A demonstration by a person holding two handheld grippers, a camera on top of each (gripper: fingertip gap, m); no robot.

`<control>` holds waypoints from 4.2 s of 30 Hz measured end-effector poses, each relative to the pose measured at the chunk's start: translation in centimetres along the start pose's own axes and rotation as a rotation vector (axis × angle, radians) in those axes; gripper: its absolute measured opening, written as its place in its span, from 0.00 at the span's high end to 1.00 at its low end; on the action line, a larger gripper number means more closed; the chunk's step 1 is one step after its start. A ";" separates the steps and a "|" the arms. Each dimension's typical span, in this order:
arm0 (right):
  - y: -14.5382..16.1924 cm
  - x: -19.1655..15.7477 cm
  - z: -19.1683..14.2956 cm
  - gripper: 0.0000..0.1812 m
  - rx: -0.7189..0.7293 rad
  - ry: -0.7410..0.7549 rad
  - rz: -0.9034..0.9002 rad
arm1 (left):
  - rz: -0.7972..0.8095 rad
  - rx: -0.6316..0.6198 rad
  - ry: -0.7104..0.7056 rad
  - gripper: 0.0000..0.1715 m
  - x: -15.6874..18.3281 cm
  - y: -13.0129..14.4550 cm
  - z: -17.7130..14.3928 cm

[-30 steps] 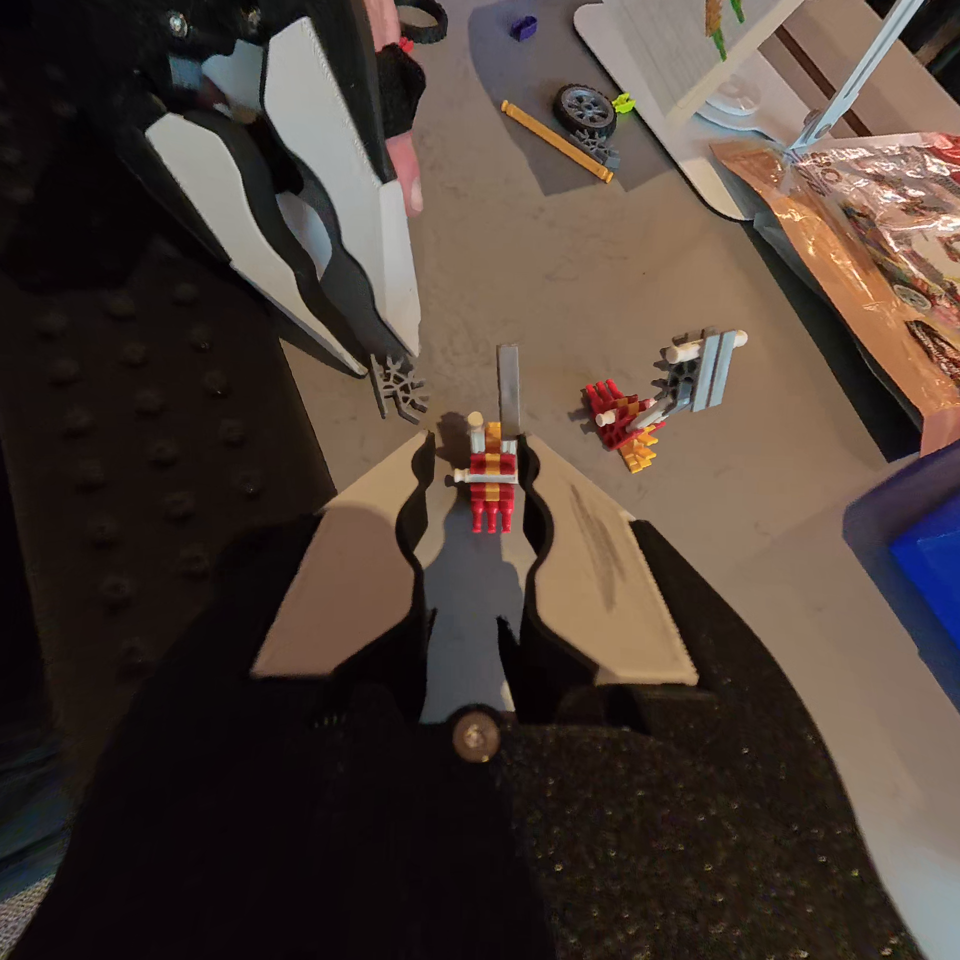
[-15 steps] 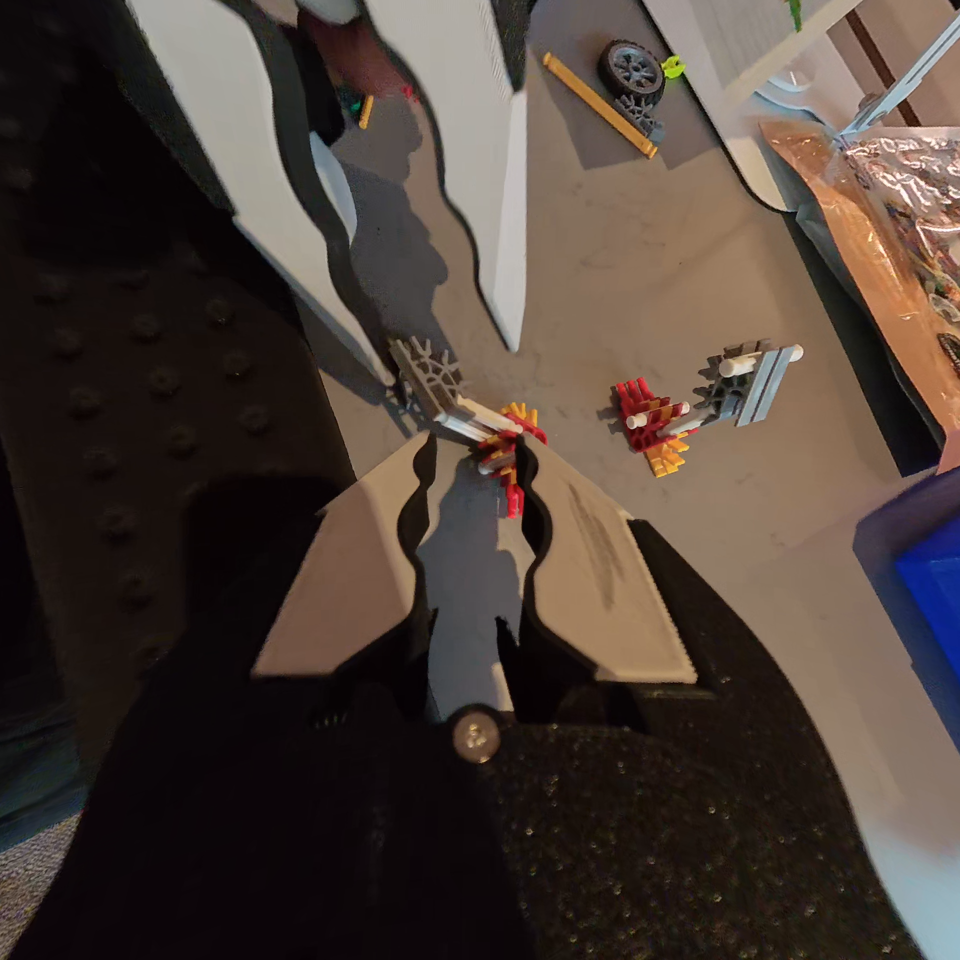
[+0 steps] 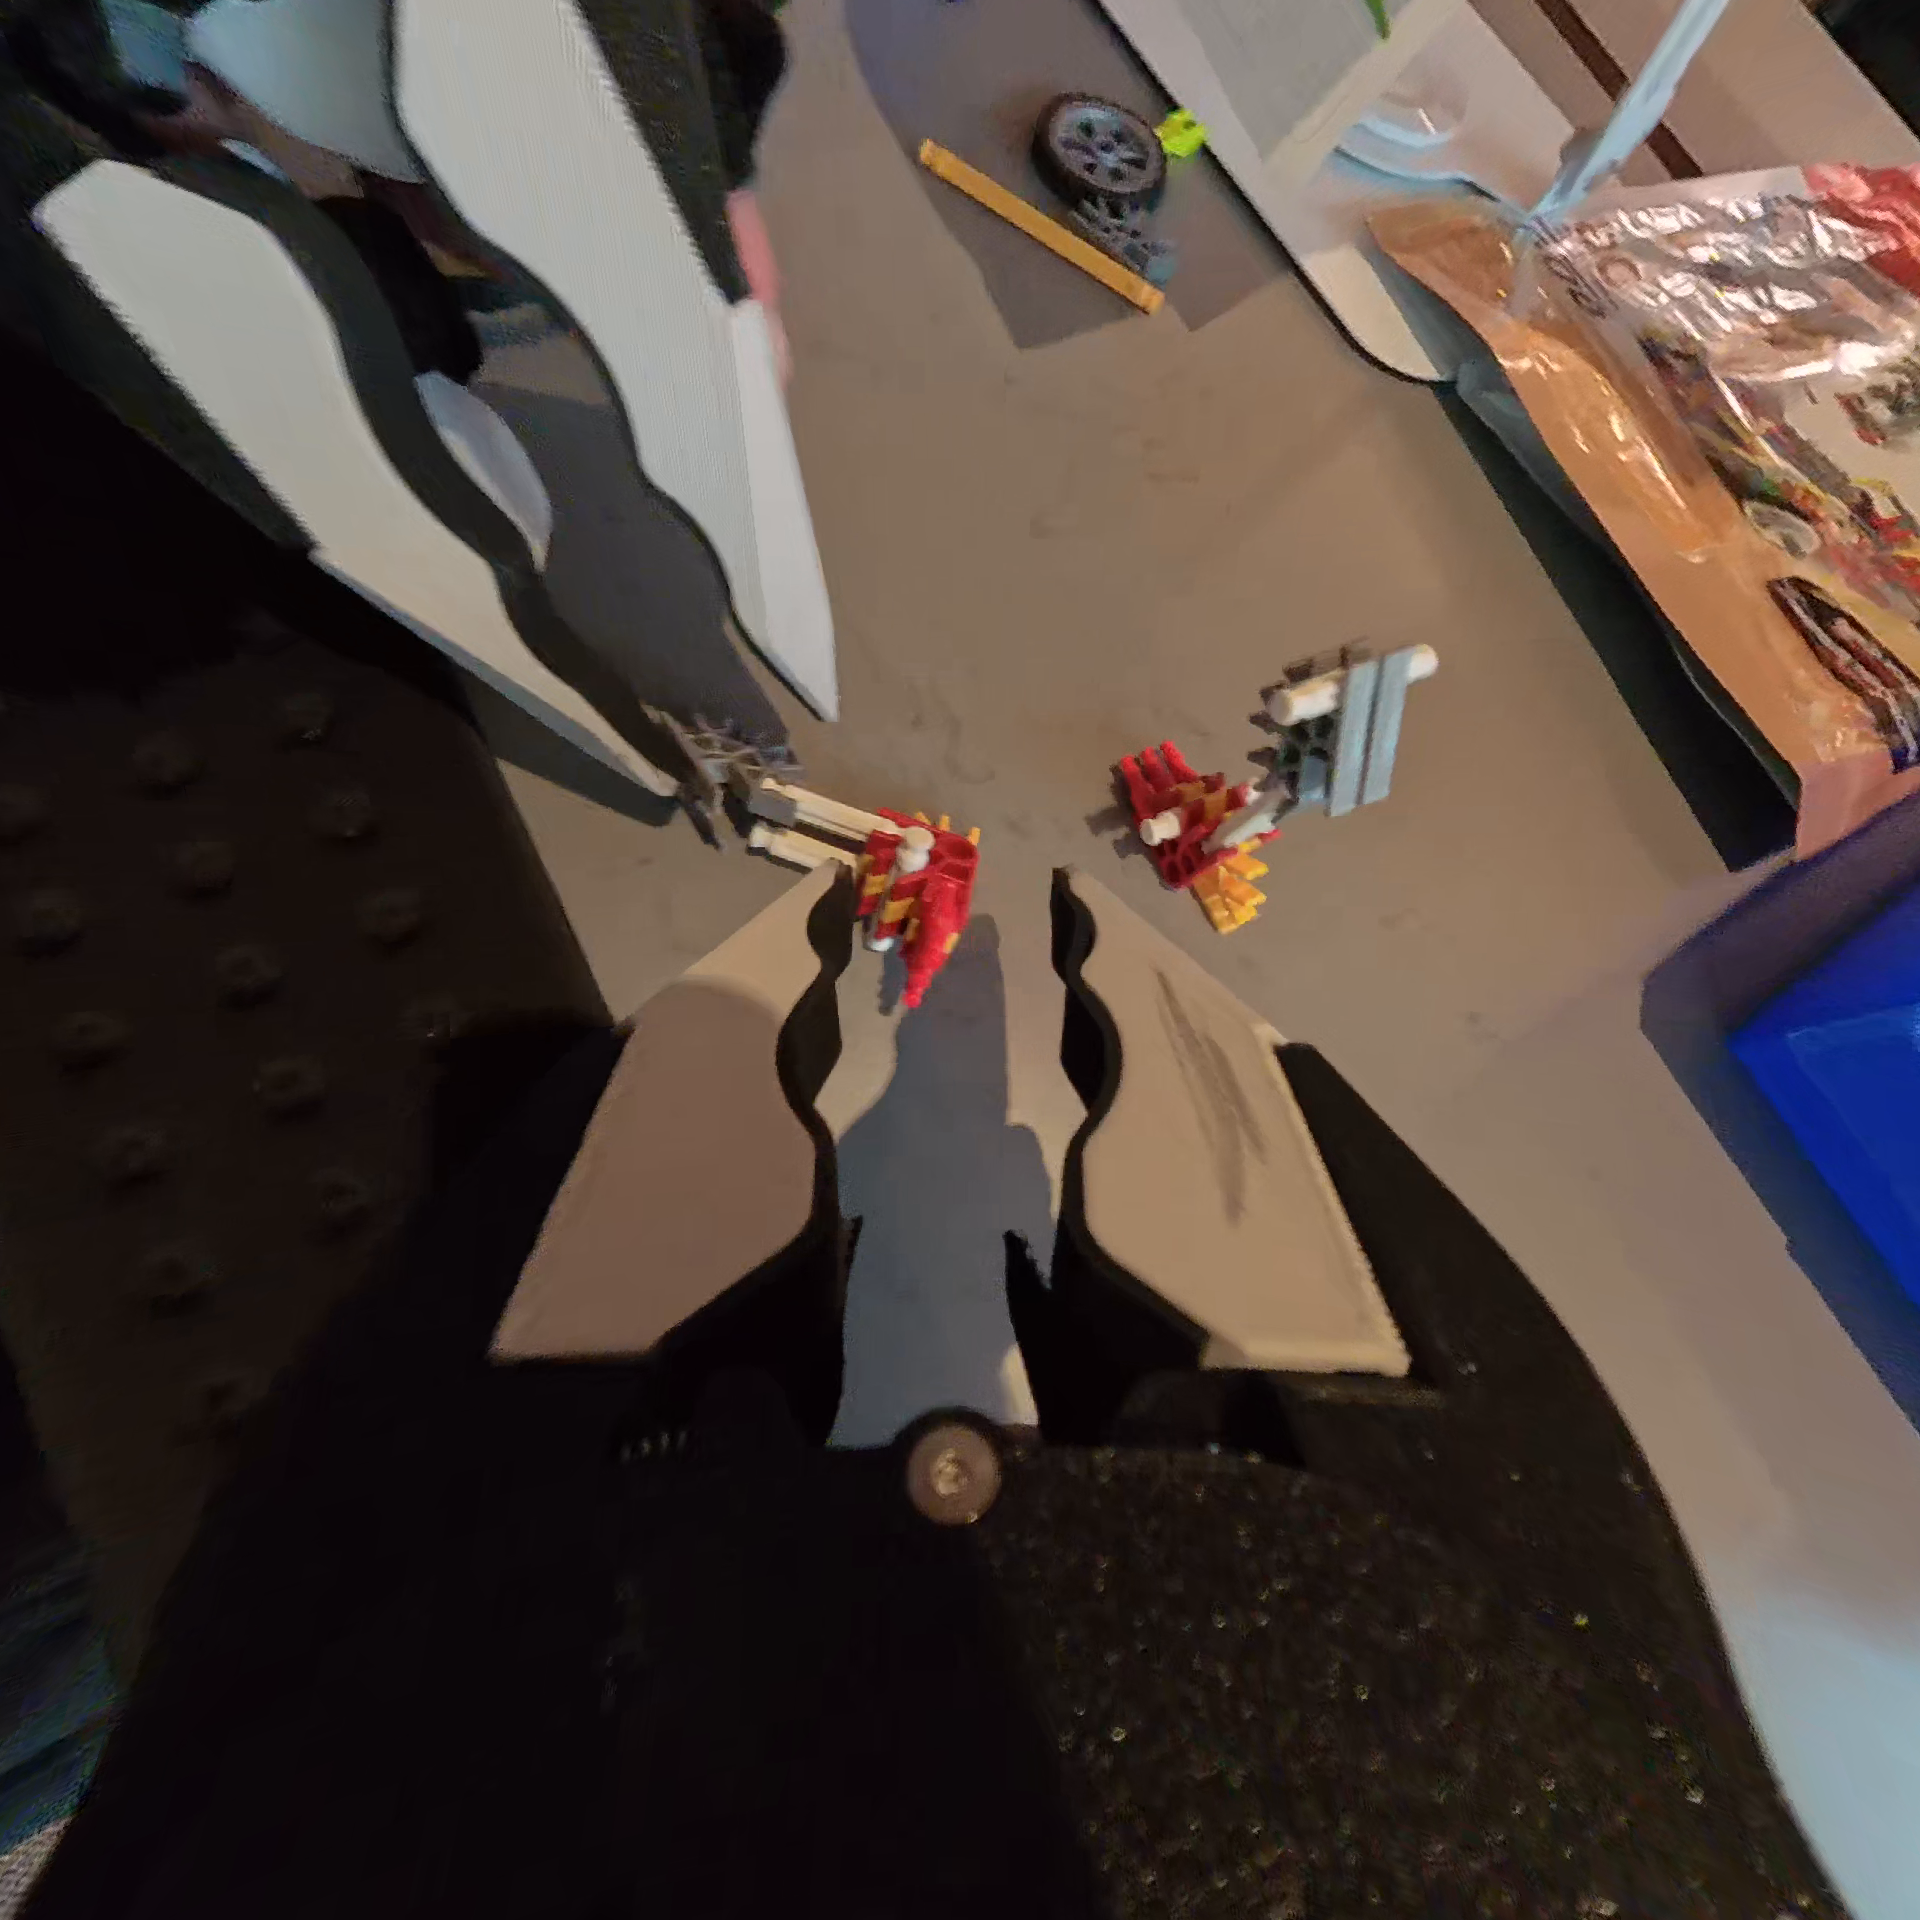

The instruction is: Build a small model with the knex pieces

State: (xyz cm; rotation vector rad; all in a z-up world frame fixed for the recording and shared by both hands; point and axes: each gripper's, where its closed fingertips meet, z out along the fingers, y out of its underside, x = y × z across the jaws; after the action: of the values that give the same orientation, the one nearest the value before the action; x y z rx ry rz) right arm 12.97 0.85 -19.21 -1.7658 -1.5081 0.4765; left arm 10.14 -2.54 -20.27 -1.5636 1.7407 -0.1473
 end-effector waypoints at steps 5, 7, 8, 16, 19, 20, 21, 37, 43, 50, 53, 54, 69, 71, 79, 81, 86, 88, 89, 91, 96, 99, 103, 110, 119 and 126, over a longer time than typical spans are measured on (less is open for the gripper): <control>2.0 -0.2 1.4 0.85 -0.123 -0.005 0.012 | 0.019 -0.049 -0.002 0.85 0.5 1.1 0.5; 2.1 -0.2 1.7 0.90 -0.125 0.007 0.017 | 0.004 -0.047 -0.006 0.87 0.5 1.1 0.7; 2.0 -0.3 1.7 0.90 -0.118 0.002 0.023 | 0.003 -0.045 -0.012 0.87 0.3 1.2 0.6; 0.5 0.5 1.2 0.91 -0.021 0.020 0.025 | -0.033 -0.013 -0.057 0.84 -0.7 1.0 -0.1; 0.1 0.4 1.5 0.91 0.013 -0.020 0.032 | -0.047 -0.005 -0.067 0.84 -1.1 1.0 -0.4; 0.1 0.3 1.7 0.91 0.017 -0.033 0.034 | -0.046 -0.011 -0.066 0.84 -1.2 1.1 -0.4; 0.0 0.3 1.9 0.91 0.024 -0.043 0.033 | -0.043 -0.021 -0.071 0.84 -1.3 1.3 -0.4; -0.9 0.8 2.1 0.91 0.093 -0.126 0.026 | -0.366 -0.028 0.044 0.65 -0.7 2.4 -0.1; -1.0 0.3 2.1 0.91 0.109 -0.154 0.024 | -0.357 -0.068 -0.003 0.59 -0.9 2.8 -0.1; -1.3 0.3 2.0 0.91 0.128 -0.149 0.030 | -0.227 -0.132 -0.029 0.55 -2.9 4.3 -0.7; -1.6 0.7 1.9 0.91 0.139 -0.140 0.046 | -0.252 -0.129 -0.032 0.55 -3.5 4.4 -1.5; -1.6 0.8 1.9 0.91 0.140 -0.137 0.056 | -0.273 -0.111 -0.032 0.55 -3.6 4.2 -1.8; -1.4 0.1 2.5 0.91 0.147 -0.185 0.088 | -0.291 -0.093 -0.074 0.59 -2.2 4.1 -0.7; -1.3 -0.1 2.6 0.91 0.138 -0.184 0.082 | -0.280 -0.088 -0.077 0.60 -2.0 3.9 -0.8; -0.3 -0.3 2.7 0.91 0.088 -0.139 0.049 | -0.248 -0.088 -0.066 0.66 -1.4 3.6 -0.4; 0.0 -0.4 2.8 0.91 0.066 -0.134 0.034 | -0.243 -0.086 -0.066 0.67 -1.4 3.6 -0.3; 0.3 -0.5 2.9 0.91 0.046 -0.136 0.022 | -0.231 -0.087 -0.054 0.72 -1.0 3.5 -0.3; 0.6 -0.6 3.1 0.91 0.024 -0.124 0.002 | -0.226 -0.094 -0.049 0.74 -0.9 3.7 -0.1; 0.6 -0.5 3.2 0.91 0.020 -0.113 -0.010 | -0.232 -0.092 -0.043 0.75 -0.8 3.7 -0.1; 0.4 -0.6 3.3 0.91 0.025 -0.104 -0.020 | -0.242 -0.090 -0.031 0.75 -0.8 3.7 0.0; 0.4 0.0 3.3 0.92 0.019 -0.100 -0.018 | -0.255 -0.085 0.003 0.77 -0.7 3.7 0.1; 0.4 0.1 3.1 0.94 0.033 -0.111 -0.006 | -0.259 -0.083 0.012 0.76 -0.7 3.7 0.1; 0.8 0.2 3.1 0.94 0.024 -0.110 -0.006 | -0.259 -0.082 0.019 0.75 -0.8 3.7 0.2; 1.0 0.1 3.1 0.86 -0.002 -0.108 -0.013 | -0.258 -0.082 0.017 0.76 -0.7 3.6 0.1; -0.8 -1.0 0.5 0.85 0.051 -0.059 -0.176 | -0.242 -0.080 0.013 0.78 -0.5 3.6 0.1; -1.0 -3.7 2.8 0.89 -0.009 -0.116 -0.288 | -0.251 -0.081 0.017 0.78 -0.5 3.6 0.1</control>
State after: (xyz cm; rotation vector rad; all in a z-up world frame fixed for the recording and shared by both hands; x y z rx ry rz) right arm 9.53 -1.80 -20.98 -1.5154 -1.8140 0.4309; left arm 7.31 -1.20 -22.12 -1.8426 1.5748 -0.2168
